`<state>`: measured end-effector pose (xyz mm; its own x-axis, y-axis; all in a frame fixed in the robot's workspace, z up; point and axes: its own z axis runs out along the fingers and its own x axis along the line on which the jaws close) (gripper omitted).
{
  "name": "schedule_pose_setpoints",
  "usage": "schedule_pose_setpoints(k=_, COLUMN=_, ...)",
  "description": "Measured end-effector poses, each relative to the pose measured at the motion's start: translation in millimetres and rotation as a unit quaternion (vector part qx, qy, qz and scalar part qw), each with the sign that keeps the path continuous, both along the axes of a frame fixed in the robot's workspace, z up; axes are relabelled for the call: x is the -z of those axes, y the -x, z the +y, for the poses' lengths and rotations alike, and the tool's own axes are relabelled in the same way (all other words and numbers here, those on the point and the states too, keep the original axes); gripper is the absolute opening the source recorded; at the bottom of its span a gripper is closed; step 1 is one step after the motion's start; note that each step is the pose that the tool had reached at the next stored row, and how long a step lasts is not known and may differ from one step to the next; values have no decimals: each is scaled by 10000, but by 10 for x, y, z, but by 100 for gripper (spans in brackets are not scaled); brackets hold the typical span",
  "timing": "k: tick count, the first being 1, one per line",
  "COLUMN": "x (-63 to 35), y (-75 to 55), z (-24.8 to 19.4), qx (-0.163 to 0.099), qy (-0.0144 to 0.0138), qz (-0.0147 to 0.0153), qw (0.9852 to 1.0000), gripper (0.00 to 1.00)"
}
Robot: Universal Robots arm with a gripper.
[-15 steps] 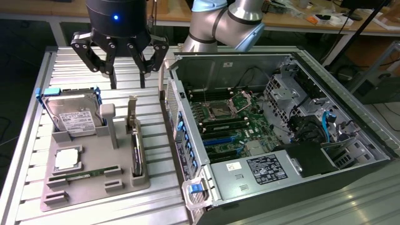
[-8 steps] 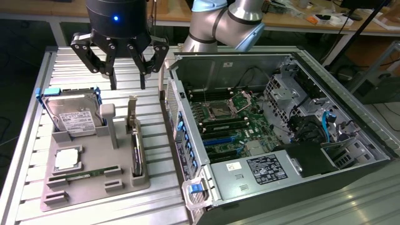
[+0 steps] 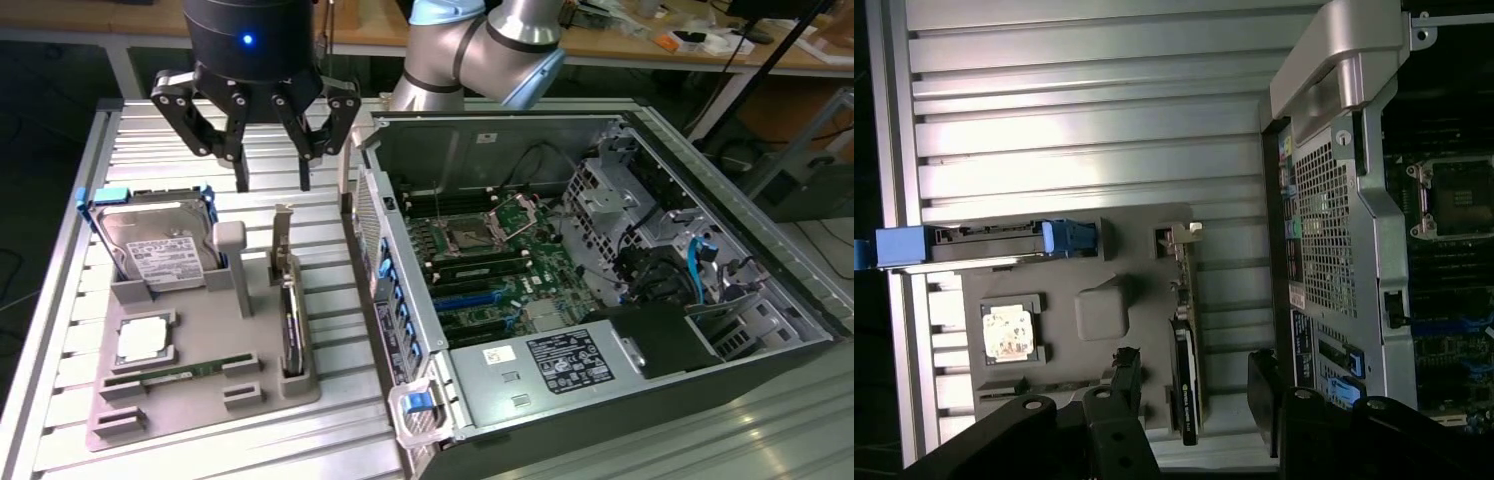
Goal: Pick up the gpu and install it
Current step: 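Pick up the gpu and move the gpu toward the slot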
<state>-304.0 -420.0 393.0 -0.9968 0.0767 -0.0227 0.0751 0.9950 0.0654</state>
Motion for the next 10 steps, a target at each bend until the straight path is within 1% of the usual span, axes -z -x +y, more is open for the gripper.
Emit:
schedule_pose_setpoints(k=4, x=4, y=0, z=-14, qx=0, qy=1, qz=1, qw=10000, gripper=56)
schedule_pose_setpoints(k=6, x=14, y=0, z=-33, qx=0, qy=0, qz=0, qw=10000, gripper=56)
schedule_pose_setpoints(k=10, x=34, y=0, z=-52, qx=0, qy=1, qz=1, qw=10000, gripper=56)
